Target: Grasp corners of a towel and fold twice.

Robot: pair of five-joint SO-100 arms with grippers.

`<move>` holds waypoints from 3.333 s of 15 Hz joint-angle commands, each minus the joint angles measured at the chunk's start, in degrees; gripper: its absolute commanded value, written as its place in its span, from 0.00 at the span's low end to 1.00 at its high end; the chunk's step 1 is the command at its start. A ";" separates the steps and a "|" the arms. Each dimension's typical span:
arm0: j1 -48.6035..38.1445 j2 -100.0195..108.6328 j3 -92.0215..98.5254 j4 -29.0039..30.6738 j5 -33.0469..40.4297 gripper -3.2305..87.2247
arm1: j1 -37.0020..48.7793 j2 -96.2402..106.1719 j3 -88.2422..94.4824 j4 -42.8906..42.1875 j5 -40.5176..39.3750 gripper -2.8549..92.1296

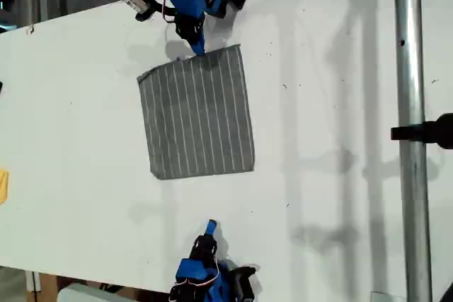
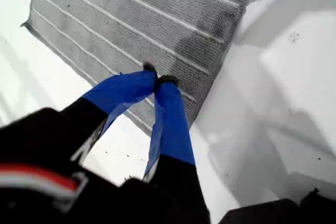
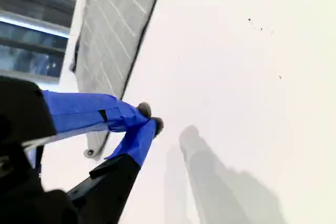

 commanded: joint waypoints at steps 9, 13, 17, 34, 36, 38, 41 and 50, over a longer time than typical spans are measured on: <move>3.69 0.26 -0.09 -0.53 -34.28 0.00 | -2.90 0.09 -5.10 -0.97 -0.09 0.03; 7.38 -9.32 -11.87 -1.32 -39.29 0.00 | -8.61 -3.60 -14.68 1.93 2.72 0.03; 7.65 -53.17 -48.52 -3.25 -30.94 0.00 | -14.94 -27.51 -41.48 11.69 2.81 0.03; 9.32 -93.08 -97.91 10.55 -19.95 0.03 | -39.99 -58.27 -43.77 23.99 19.16 0.44; 10.11 -94.48 -98.17 10.55 -20.57 0.03 | -37.88 -55.90 -29.36 10.63 20.39 0.45; 11.16 -95.45 -98.35 10.46 -21.36 0.03 | -35.68 -56.95 -28.39 8.70 21.09 0.49; 11.95 -96.33 -98.79 10.55 -21.80 0.03 | -35.60 -65.04 -27.16 3.16 23.29 0.52; 12.39 -97.65 -98.44 10.28 -21.53 0.03 | -14.24 -71.02 -19.95 -10.20 7.56 0.48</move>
